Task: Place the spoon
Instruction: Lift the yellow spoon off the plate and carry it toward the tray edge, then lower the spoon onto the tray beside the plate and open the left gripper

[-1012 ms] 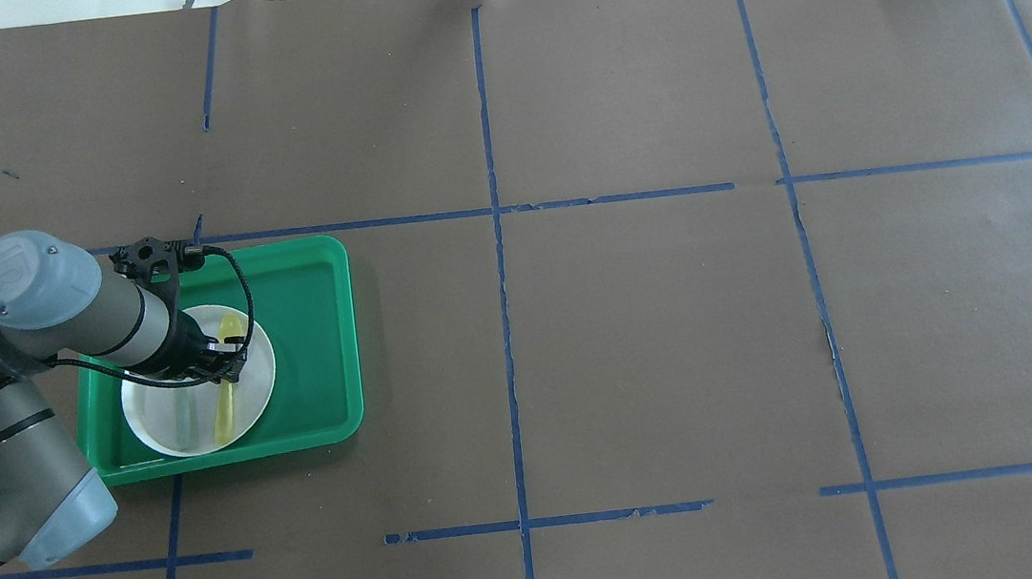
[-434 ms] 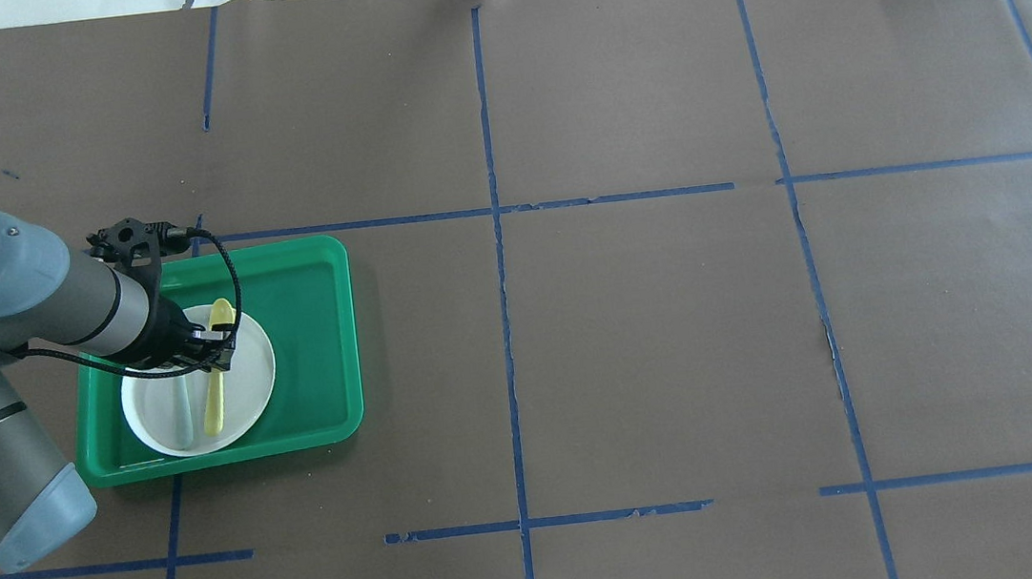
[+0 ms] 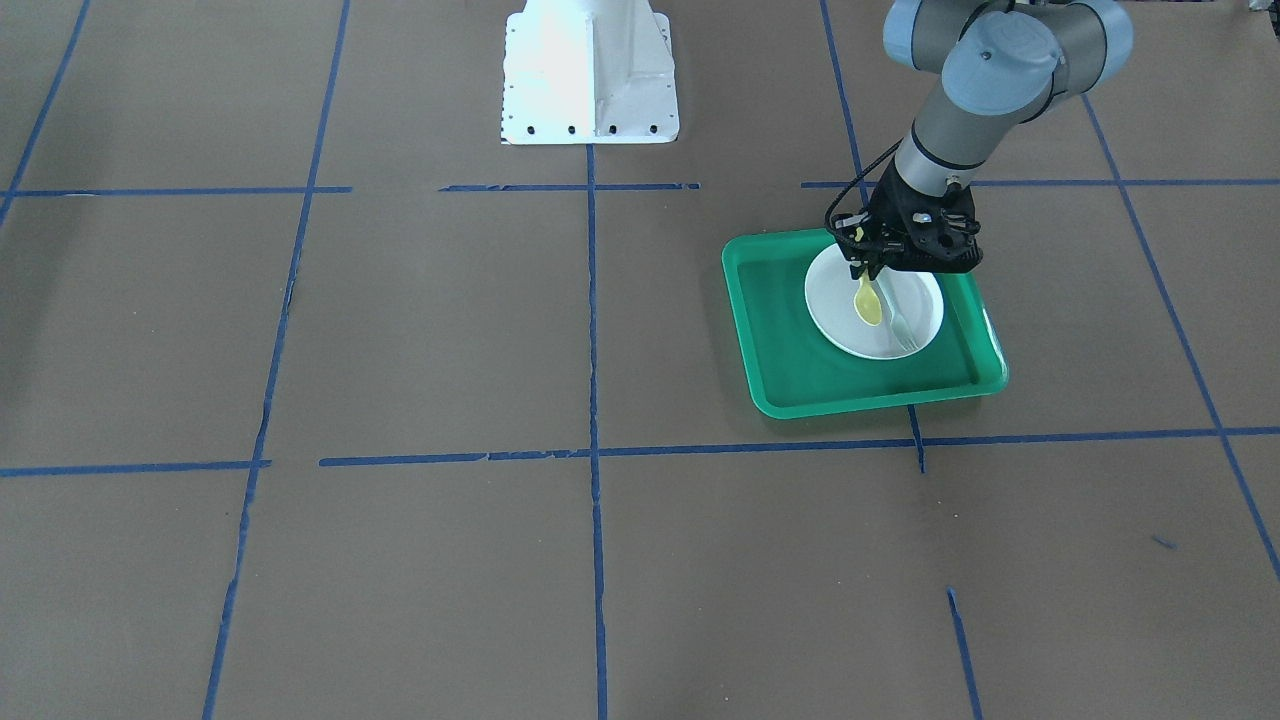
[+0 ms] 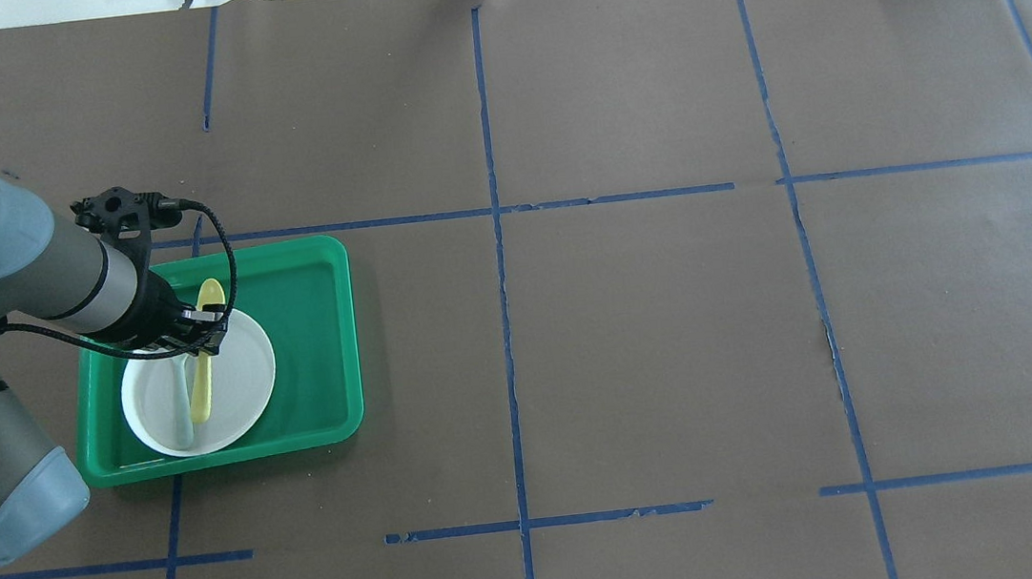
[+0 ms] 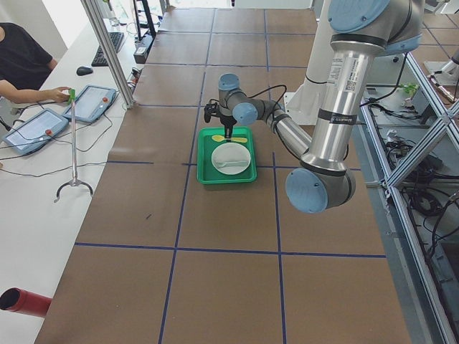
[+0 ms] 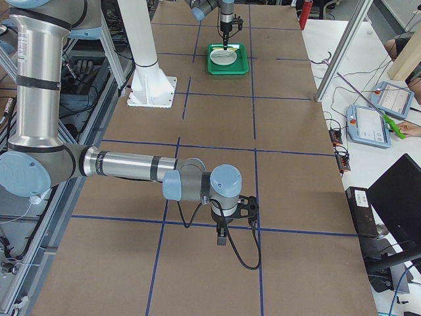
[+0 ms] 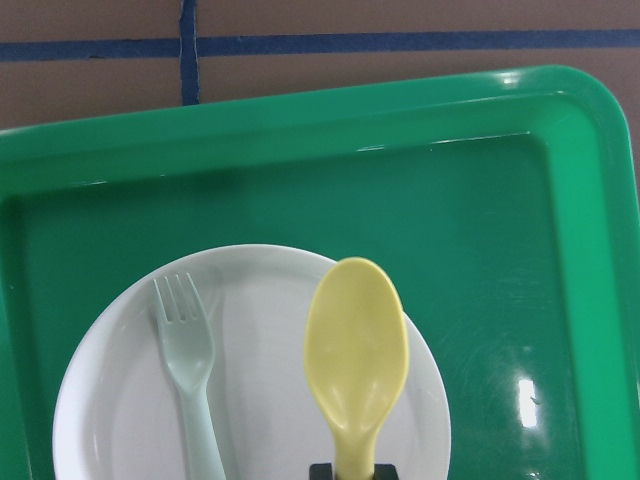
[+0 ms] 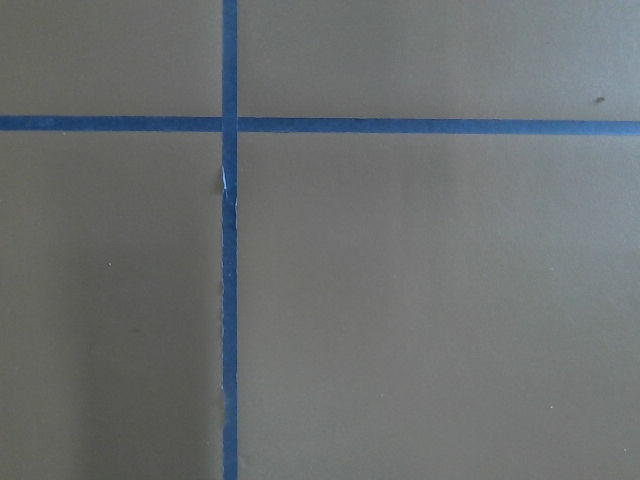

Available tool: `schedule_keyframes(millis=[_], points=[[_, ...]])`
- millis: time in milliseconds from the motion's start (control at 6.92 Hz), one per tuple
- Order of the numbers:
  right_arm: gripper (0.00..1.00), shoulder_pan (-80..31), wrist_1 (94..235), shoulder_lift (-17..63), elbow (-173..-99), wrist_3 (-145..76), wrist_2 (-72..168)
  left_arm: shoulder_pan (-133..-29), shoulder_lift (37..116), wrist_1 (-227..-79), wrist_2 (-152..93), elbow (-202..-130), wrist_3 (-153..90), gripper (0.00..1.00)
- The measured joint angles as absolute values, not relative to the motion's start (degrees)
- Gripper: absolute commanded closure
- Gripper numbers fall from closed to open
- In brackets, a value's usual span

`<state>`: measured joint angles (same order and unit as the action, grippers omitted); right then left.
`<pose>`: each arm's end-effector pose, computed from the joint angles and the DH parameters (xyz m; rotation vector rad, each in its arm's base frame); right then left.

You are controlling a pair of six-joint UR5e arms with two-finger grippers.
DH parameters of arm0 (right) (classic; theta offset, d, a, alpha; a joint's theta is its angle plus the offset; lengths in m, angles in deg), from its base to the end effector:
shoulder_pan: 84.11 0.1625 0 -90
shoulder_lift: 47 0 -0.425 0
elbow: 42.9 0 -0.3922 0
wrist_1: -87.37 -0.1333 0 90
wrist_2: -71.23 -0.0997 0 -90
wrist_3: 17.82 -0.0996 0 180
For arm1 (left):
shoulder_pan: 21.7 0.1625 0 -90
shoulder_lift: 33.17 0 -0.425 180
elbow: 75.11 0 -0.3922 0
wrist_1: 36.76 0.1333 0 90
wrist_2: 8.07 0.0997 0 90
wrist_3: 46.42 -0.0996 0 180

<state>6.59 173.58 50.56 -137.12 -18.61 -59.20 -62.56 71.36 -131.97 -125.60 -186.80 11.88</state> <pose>0.0740 -0.4350 0.6817 0.0070 -0.7057 0.0221 0.3636 -0.4299 0.3424 0.0492 0.8421 0.0234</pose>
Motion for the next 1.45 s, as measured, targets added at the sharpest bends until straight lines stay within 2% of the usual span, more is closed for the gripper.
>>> schedule_keyframes(millis=[578, 1157, 1446], points=[[0.00, 6.6, 173.6, 50.6, -137.1, -18.6, -59.2, -61.4, 80.9, -130.4, -125.7, -178.3, 16.5, 1.00], [0.00, 6.6, 173.6, 50.6, -137.1, -18.6, -59.2, -58.8, 82.1, -136.3, -125.5, -171.6, 18.3, 1.00], [0.00, 6.6, 173.6, 50.6, -137.1, -18.6, -59.2, -58.3, 82.0, -136.9, -125.4, -171.0, 18.1, 0.25]])
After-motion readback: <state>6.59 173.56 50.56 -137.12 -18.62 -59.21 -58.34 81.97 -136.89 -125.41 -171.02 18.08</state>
